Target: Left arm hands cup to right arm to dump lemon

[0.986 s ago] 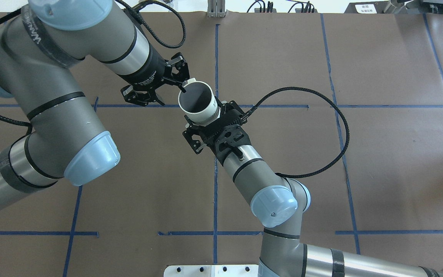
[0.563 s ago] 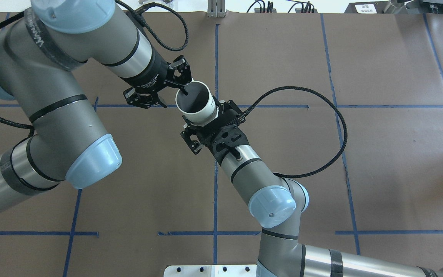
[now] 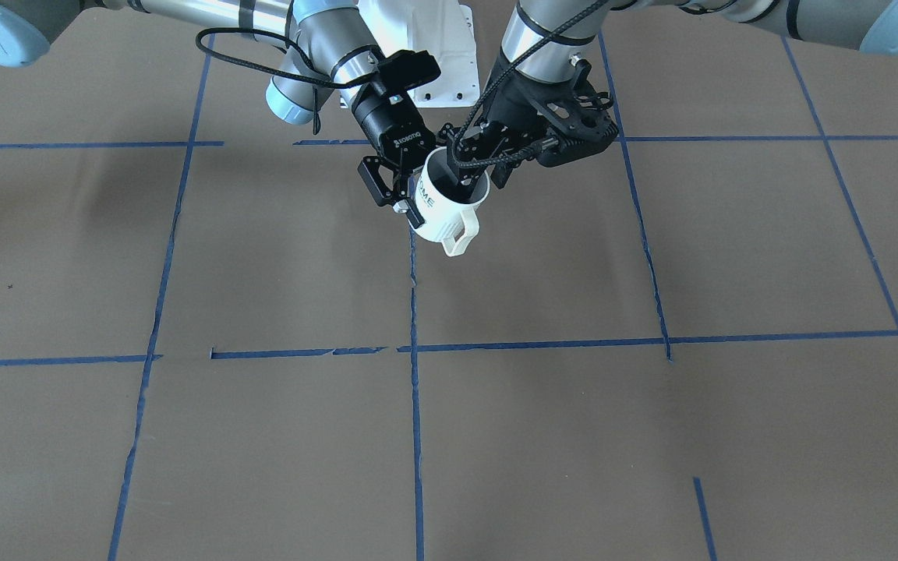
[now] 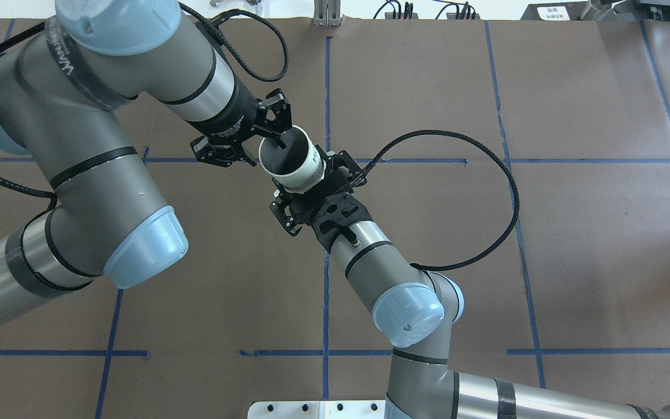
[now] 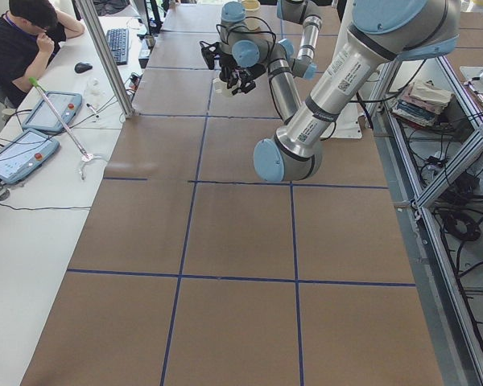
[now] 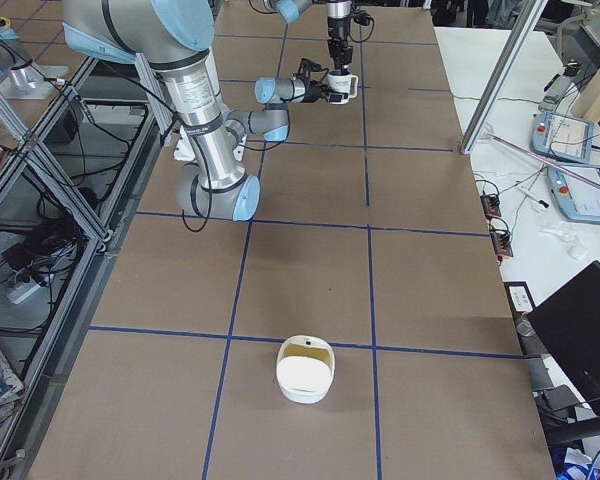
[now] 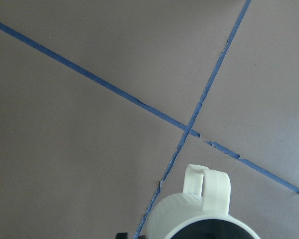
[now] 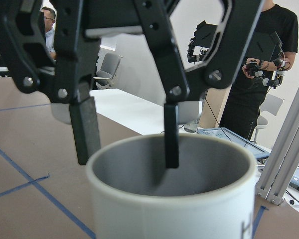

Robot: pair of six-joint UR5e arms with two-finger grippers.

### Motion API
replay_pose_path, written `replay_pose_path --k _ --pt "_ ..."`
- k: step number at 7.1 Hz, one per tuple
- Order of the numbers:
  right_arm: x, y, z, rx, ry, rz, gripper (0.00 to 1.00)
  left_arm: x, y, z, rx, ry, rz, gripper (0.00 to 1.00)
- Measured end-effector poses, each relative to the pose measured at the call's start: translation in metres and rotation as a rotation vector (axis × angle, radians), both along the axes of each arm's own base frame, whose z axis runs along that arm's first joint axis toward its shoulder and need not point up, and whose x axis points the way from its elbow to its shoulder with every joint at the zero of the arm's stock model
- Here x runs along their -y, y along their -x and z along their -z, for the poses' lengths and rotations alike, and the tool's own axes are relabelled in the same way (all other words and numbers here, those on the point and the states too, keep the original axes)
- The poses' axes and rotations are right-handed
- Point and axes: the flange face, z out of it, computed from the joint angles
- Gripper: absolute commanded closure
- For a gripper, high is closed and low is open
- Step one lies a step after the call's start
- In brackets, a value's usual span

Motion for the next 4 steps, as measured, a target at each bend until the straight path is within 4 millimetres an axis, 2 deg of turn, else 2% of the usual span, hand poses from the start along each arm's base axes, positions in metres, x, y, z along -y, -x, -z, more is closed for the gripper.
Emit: replay_pose_path --k 4 --pt "-0.0001 -0.0007 0.0012 -0.013 -0.011 -0.004 0.66 -0.0097 -0.0055 -0.0007 -0.001 -0.002 -0.016 0.47"
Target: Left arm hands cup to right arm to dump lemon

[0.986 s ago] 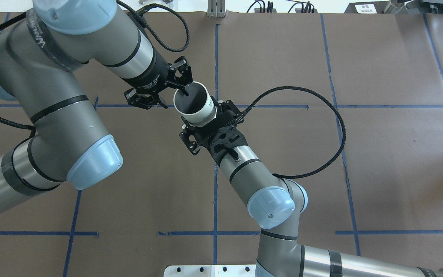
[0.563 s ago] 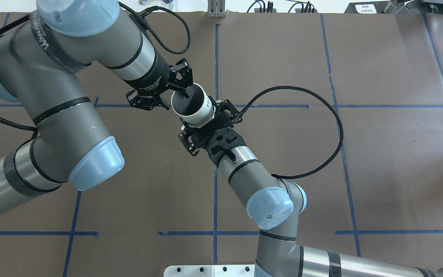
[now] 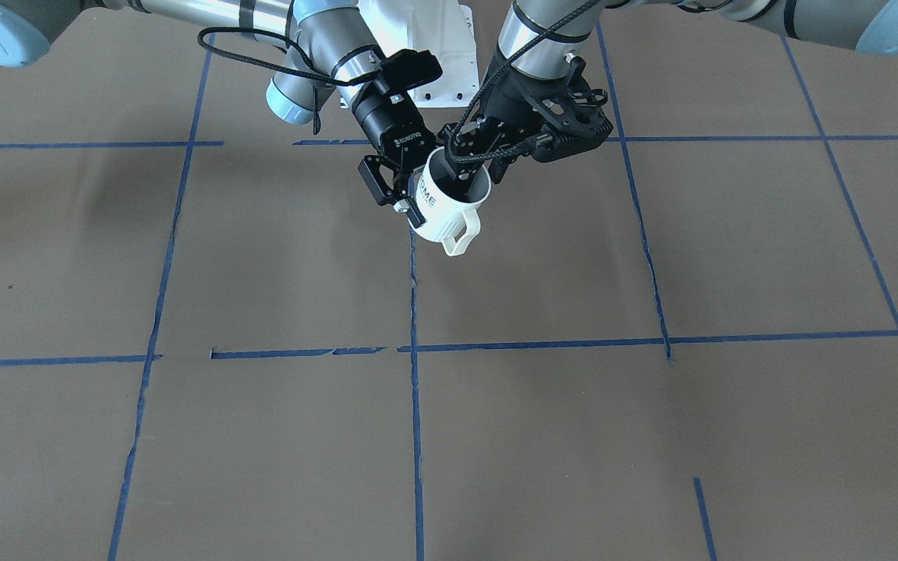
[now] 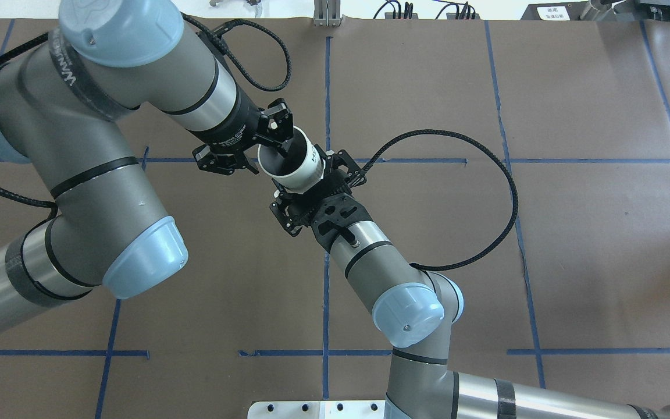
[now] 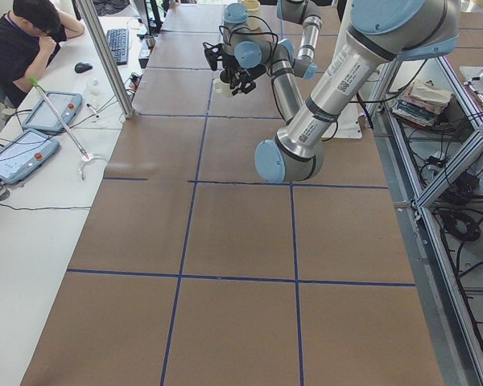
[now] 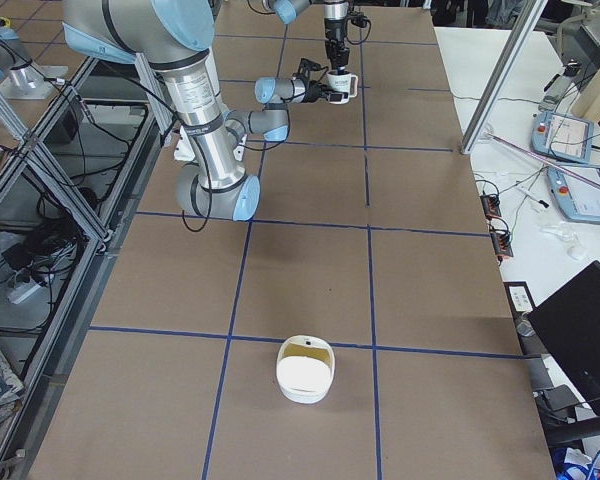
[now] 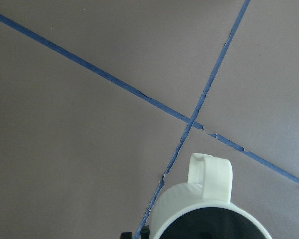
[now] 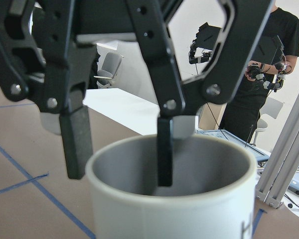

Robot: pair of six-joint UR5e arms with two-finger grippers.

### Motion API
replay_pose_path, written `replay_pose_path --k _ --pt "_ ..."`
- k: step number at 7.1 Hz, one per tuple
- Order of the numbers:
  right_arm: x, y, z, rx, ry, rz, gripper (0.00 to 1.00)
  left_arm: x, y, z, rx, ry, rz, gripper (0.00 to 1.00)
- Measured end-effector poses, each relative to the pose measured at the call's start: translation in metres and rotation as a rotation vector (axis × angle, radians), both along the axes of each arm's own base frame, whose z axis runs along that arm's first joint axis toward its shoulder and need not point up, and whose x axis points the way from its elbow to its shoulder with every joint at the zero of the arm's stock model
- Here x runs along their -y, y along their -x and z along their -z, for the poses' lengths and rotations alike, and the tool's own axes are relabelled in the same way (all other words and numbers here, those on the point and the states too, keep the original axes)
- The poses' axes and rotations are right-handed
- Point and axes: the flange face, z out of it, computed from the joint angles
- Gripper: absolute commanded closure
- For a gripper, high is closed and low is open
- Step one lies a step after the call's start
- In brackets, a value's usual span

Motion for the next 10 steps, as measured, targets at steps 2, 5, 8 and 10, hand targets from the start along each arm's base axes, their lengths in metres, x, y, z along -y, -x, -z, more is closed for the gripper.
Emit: replay_pose_path --k 2,5,8,10 --pt "-0.0003 -0.0007 0.0014 0.004 -0.001 0.001 0.66 -0.0048 -0.0046 -0.0001 0.000 -0.003 -0.010 0.55" --pt "-0.0004 -0.0009 0.0013 0.006 -0.001 0.002 0.65 -0.0058 -0.0055 -0.0071 0.008 0.002 -0.012 0.58" --pt "-0.0003 -0.0006 0.0004 0.005 0.001 0.002 0.62 -0.0062 -0.0047 -0.0091 0.010 0.001 -0.014 0.95" --pt "-0.0001 -0.0005 0.0011 0.007 0.001 0.001 0.01 -0.0077 -0.0034 -0.0069 0.004 -0.006 -0.018 1.00"
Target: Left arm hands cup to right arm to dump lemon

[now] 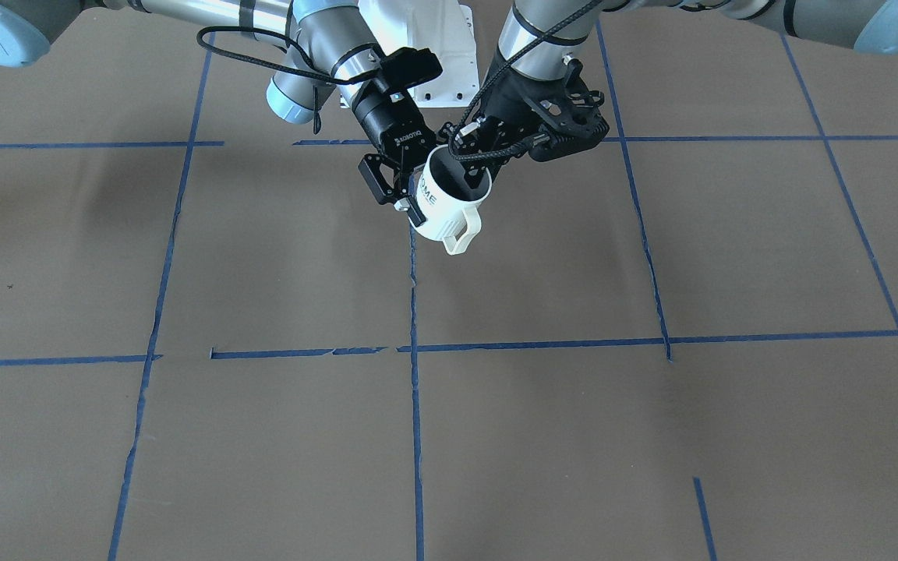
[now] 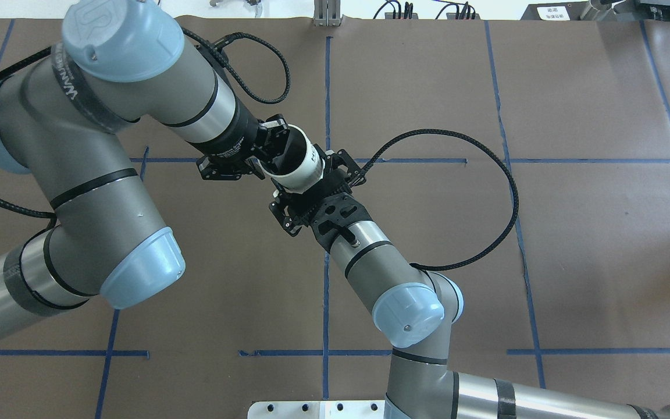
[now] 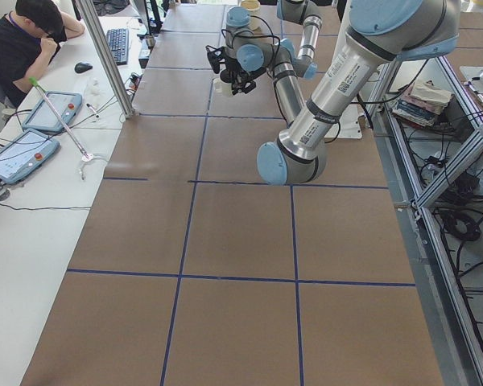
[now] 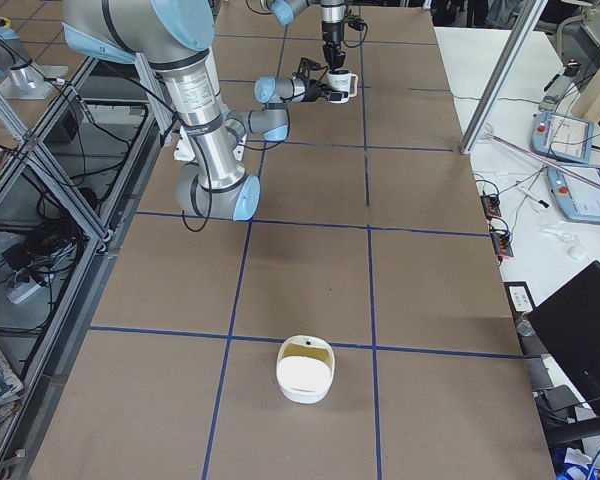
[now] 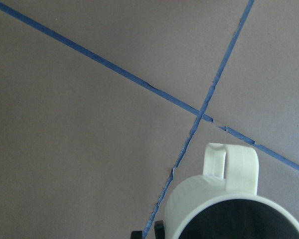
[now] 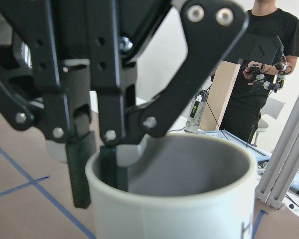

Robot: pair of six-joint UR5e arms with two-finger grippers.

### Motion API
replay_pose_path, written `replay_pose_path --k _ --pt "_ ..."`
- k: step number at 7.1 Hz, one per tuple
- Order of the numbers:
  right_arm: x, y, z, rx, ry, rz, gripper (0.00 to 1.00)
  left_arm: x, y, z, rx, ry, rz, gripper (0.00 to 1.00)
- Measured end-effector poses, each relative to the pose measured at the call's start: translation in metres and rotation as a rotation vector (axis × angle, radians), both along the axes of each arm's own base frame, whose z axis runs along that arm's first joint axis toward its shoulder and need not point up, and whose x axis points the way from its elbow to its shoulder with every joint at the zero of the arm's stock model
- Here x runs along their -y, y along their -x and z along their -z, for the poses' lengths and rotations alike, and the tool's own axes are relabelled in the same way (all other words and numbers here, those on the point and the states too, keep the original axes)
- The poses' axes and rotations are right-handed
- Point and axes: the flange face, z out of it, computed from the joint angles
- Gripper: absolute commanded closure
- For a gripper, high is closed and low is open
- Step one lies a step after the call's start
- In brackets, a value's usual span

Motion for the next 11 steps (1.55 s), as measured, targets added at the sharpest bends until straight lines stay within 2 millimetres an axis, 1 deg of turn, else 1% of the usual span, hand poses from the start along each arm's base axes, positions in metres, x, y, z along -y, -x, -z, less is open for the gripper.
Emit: replay_pose_path --k 3,8,11 --pt "0.000 0.002 -0.001 -0.005 0.002 0.004 0.00 -0.004 0.002 0.006 -0.014 -0.012 -0.007 1.00" --pt "-0.006 0.004 -0.005 -0.008 0.002 0.011 0.00 -0.003 0.000 0.000 -0.005 -0.006 -0.006 1.00" --pt "-0.010 0.006 -0.005 -0.006 0.002 0.019 0.00 0.003 -0.001 -0.005 0.011 -0.014 -0.006 1.00"
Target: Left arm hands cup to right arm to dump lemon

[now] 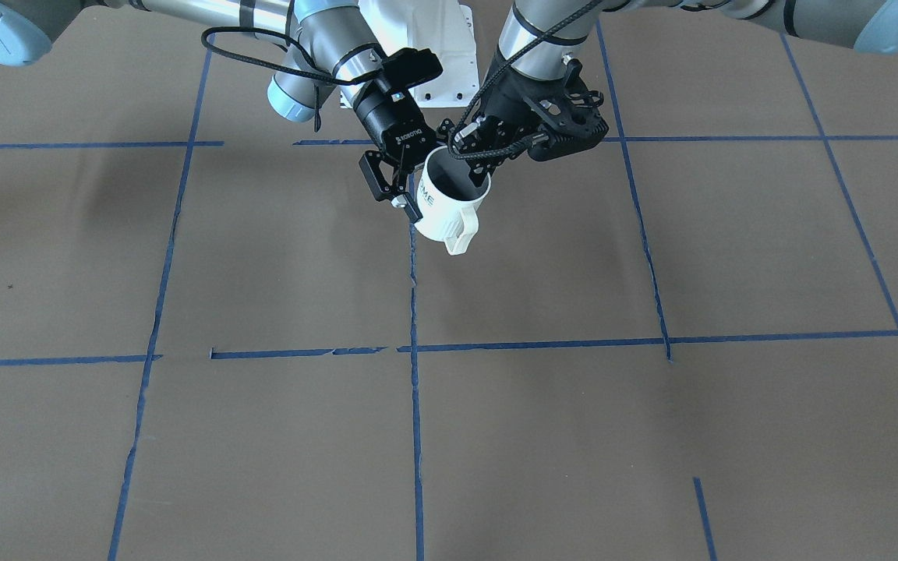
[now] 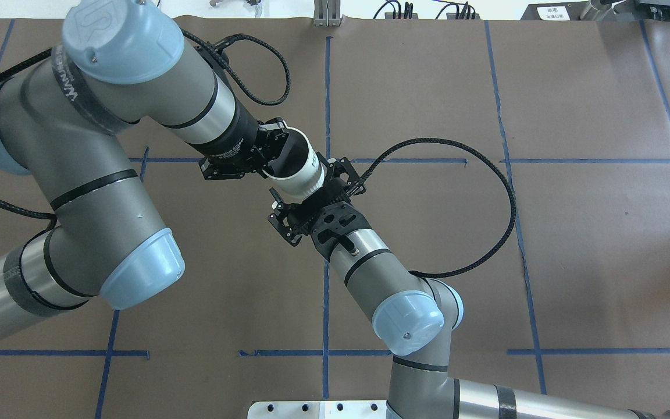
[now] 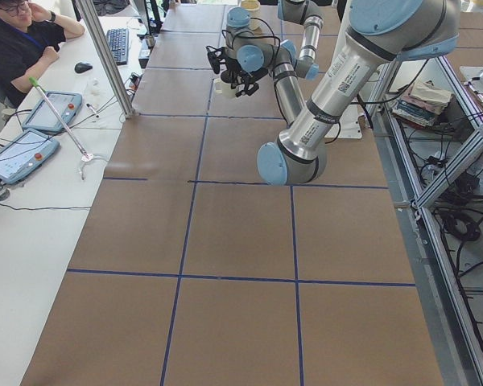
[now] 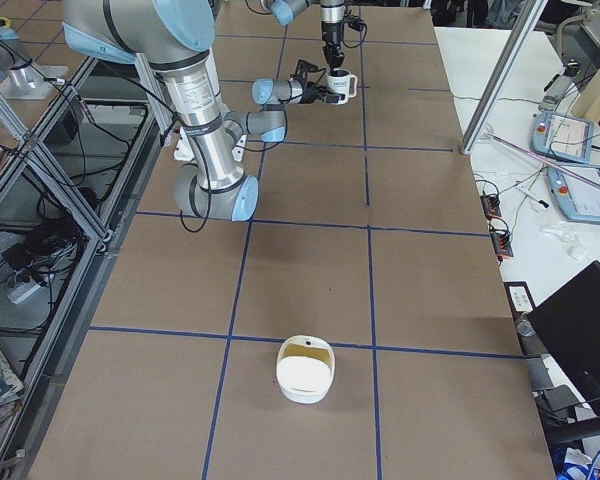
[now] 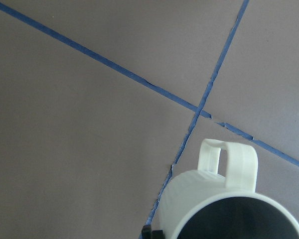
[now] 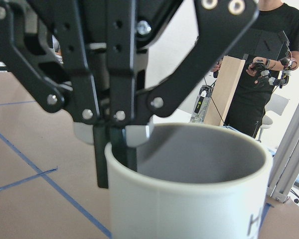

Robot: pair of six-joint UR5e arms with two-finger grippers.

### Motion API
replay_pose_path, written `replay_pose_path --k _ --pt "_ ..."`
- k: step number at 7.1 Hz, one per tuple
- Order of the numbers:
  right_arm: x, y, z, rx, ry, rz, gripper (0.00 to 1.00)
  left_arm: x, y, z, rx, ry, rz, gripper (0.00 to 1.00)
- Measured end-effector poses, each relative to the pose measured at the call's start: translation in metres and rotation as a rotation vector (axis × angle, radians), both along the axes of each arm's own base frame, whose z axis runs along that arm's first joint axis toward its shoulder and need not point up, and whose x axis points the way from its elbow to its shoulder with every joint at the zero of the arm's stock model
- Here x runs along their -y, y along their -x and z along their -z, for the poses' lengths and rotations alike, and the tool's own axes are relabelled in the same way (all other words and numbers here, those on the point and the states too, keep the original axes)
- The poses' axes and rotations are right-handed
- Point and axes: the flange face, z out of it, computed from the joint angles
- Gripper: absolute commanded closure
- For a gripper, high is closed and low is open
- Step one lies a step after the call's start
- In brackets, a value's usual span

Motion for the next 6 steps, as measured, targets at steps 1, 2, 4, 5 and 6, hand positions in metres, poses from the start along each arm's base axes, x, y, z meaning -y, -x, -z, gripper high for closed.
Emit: replay_pose_path --k 1,2,4,5,6 --pt "-0.001 0.000 0.000 0.001 0.001 0.002 0.00 0.007 0.003 -0.006 0.016 -0.017 -0.003 1.00" --pt "-0.001 0.001 0.001 0.003 0.001 0.002 0.00 0.020 0.010 -0.015 0.036 -0.030 0.002 1.00" --pt "-0.006 0.004 0.002 0.009 0.003 0.009 0.00 0.060 0.039 -0.035 0.088 -0.069 0.028 1.00" --pt "-0.012 0.007 0.000 0.012 0.007 0.015 0.00 0.079 0.062 -0.048 0.119 -0.097 0.034 1.00" --pt "-0.010 0.007 -0.001 0.043 0.033 0.009 0.00 0.095 0.089 -0.069 0.156 -0.135 0.026 1.00"
